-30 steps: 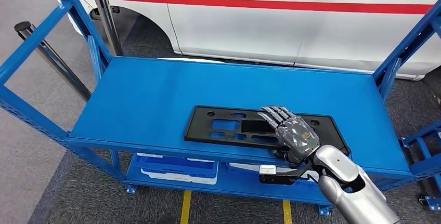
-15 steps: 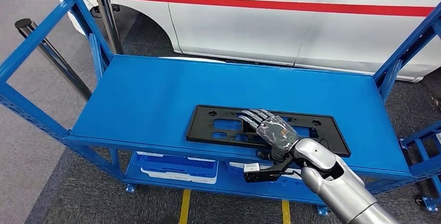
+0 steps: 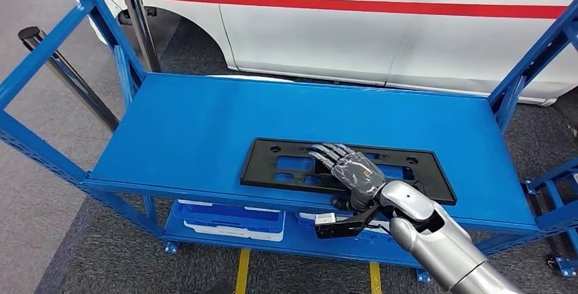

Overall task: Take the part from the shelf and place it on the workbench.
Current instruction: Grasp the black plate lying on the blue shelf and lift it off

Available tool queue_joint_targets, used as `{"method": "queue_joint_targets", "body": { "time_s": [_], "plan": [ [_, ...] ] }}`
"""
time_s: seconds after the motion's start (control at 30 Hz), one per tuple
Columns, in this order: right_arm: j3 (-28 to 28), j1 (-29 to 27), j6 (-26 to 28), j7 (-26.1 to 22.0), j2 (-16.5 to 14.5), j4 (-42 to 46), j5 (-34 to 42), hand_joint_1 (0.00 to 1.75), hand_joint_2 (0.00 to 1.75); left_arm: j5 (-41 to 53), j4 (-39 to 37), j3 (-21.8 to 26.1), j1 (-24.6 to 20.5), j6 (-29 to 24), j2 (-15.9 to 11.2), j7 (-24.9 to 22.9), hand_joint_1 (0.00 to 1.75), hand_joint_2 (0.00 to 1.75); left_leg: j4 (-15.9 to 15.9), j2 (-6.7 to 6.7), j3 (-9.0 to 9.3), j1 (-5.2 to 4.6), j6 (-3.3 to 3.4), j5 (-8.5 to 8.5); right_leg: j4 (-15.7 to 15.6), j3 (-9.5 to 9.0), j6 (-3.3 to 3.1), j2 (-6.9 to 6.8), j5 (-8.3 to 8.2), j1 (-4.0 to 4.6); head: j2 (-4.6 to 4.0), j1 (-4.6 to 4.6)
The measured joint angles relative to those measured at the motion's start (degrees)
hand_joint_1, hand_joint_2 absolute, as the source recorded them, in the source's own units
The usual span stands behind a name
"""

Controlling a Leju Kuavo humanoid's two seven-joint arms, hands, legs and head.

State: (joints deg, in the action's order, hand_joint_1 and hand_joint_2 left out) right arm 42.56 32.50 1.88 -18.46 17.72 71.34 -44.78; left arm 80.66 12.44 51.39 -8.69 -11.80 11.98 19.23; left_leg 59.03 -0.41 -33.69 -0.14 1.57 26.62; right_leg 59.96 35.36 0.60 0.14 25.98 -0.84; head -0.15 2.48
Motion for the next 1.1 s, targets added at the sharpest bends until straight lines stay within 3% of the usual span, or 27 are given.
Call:
{"method": "queue_joint_targets", "body": {
  "time_s": [0.07,0.17,0.2,0.23,0.27,0.33,0.4,0.53,0.6,0.67,0.7,0.73,0.77,0.83,0.87,0.93,1.0,1.1],
  "plan": [
    [0.0,0.0,0.6,0.3,0.0,0.0,0.1,0.00,1.75,-0.1,0.0,0.0,0.0,0.0,0.0,0.0,0.00,0.00,1.7,0.04,-0.59,0.13,-0.52,1.34,-0.3,-0.26,-0.72,-0.05,-0.14,-0.15,0.00,-0.01],
    [0.0,0.0,1.4,0.8,0.2,0.0,0.3,0.00,1.75,-0.3,0.0,0.0,0.1,0.0,0.0,0.0,0.00,0.00,11.4,0.08,-4.90,0.35,-1.08,6.24,-0.5,-0.40,-1.36,-0.21,-0.16,-0.10,0.00,-0.04],
    [0.0,-0.1,1.6,0.9,0.3,0.0,0.4,0.00,1.75,-0.4,0.0,0.0,0.3,0.0,0.0,0.0,0.00,0.00,14.4,0.08,-6.37,0.40,-1.16,7.18,-0.5,-0.40,-1.41,-0.20,-0.14,-0.05,0.00,-0.03],
    [0.0,-0.1,1.8,1.0,0.5,0.0,0.4,0.00,1.75,-0.5,0.0,0.0,0.4,0.0,0.0,0.0,0.00,0.00,15.7,0.08,-7.04,0.42,-1.18,7.07,-0.5,-0.41,-1.44,-0.15,-0.12,-0.02,0.00,-0.04],
    [-0.1,-0.1,2.1,1.1,0.7,0.0,0.5,0.00,1.75,-0.6,0.0,0.0,0.5,0.0,0.0,0.1,0.00,0.00,14.8,0.08,-6.72,0.42,-1.10,5.91,-0.5,-0.45,-1.44,-0.09,-0.11,0.00,0.00,-0.04],
    [-0.5,-0.2,2.9,1.5,1.2,0.3,0.7,0.00,1.75,-0.8,0.0,0.0,0.5,0.0,-0.1,0.1,0.00,0.00,8.0,0.08,-3.72,0.40,-0.67,1.94,-0.4,-0.58,-1.36,0.04,-0.05,0.00,0.00,-0.04],
    [-1.5,-0.2,3.7,1.8,1.7,0.6,0.9,0.00,1.75,-1.0,0.0,0.0,0.4,0.0,-0.1,0.2,0.00,0.00,1.9,0.07,-0.89,0.23,-0.22,-0.20,-0.3,-0.52,-1.01,0.08,0.02,0.20,0.00,-0.04],
    [-3.5,-0.5,4.3,2.0,3.0,1.2,1.0,0.00,1.75,-1.1,0.0,0.0,0.6,-0.1,-0.1,0.3,0.00,0.00,-0.3,0.04,0.02,0.12,0.57,-0.42,-0.3,-0.34,0.22,0.05,0.08,0.21,0.00,0.01],
    [-4.1,-0.6,4.5,2.0,3.4,1.5,1.0,0.00,1.75,-1.1,0.0,0.0,0.6,-0.1,-0.2,0.4,0.00,0.00,-0.9,0.12,0.29,0.33,1.25,-0.80,2.7,0.96,0.66,0.04,2.13,0.12,0.00,0.03],
    [-4.3,-0.8,4.6,2.1,3.8,1.6,1.0,0.00,1.75,-1.1,0.0,0.0,0.5,-0.1,-0.2,0.4,0.00,0.00,-1.0,0.16,0.34,0.28,1.59,-0.86,9.6,4.13,0.91,0.01,5.60,-0.01,0.00,0.07],
    [-4.5,-1.1,4.6,2.2,3.9,1.6,1.0,0.05,1.75,-1.1,0.0,0.0,0.5,-0.1,-0.2,0.4,0.00,0.00,-1.0,0.17,0.33,0.24,1.65,-0.82,12.7,5.68,1.05,0.01,6.67,-0.05,0.00,0.07],
    [-4.6,-1.4,4.6,2.3,4.0,1.6,0.9,0.22,1.75,-1.1,0.0,0.0,0.6,-0.1,-0.2,0.4,0.00,0.00,-0.9,0.16,0.33,0.22,1.67,-0.76,14.6,6.65,1.16,0.00,6.86,-0.10,0.00,0.07],
    [-4.8,-1.6,4.7,2.4,4.1,1.6,0.7,0.56,1.75,-1.2,0.0,0.0,0.6,-0.1,-0.2,0.4,0.00,0.00,-0.8,0.15,0.33,0.21,1.65,-0.67,14.3,6.57,1.24,-0.01,5.92,-0.18,0.00,0.07],
    [-5.3,-1.9,4.9,2.6,4.5,1.6,0.2,1.19,1.75,-1.2,0.0,0.0,0.6,0.0,-0.2,0.4,0.00,0.00,-0.4,0.10,0.40,0.23,1.46,-0.34,8.0,3.67,1.27,-0.08,2.13,-0.41,0.00,0.08],
    [-5.5,-2.0,5.0,2.6,4.6,1.6,0.0,1.36,1.75,-1.3,0.0,0.0,0.6,0.0,-0.2,0.5,0.00,0.00,-0.1,0.08,0.34,0.13,1.24,-0.13,4.4,1.92,1.19,-0.10,0.80,-0.43,0.00,0.08],
    [-6.1,-2.4,5.4,2.7,4.9,1.5,-0.4,1.36,1.75,-1.4,0.0,0.0,0.6,0.0,-0.2,0.5,0.00,0.00,0.2,0.02,0.12,-0.01,0.76,0.11,0.6,0.23,0.83,-0.07,-0.01,-0.20,0.00,0.03],
    [-6.6,-3.1,5.8,2.7,5.1,1.4,-0.5,1.37,1.75,-1.6,0.0,0.0,0.7,0.0,-0.2,0.6,0.00,0.00,0.2,-0.01,0.02,-0.06,0.31,0.10,0.3,0.24,0.30,0.03,0.06,0.00,0.00,-0.03],
    [-7.0,-3.7,6.0,2.7,5.4,1.4,-0.5,1.64,1.75,-1.8,0.0,0.0,0.7,-0.1,-0.3,0.7,0.00,0.00,2.7,0.06,-0.98,0.06,-0.42,2.06,-0.2,0.01,-0.76,0.02,-0.17,-0.33,0.00,-0.03]
  ]
}}
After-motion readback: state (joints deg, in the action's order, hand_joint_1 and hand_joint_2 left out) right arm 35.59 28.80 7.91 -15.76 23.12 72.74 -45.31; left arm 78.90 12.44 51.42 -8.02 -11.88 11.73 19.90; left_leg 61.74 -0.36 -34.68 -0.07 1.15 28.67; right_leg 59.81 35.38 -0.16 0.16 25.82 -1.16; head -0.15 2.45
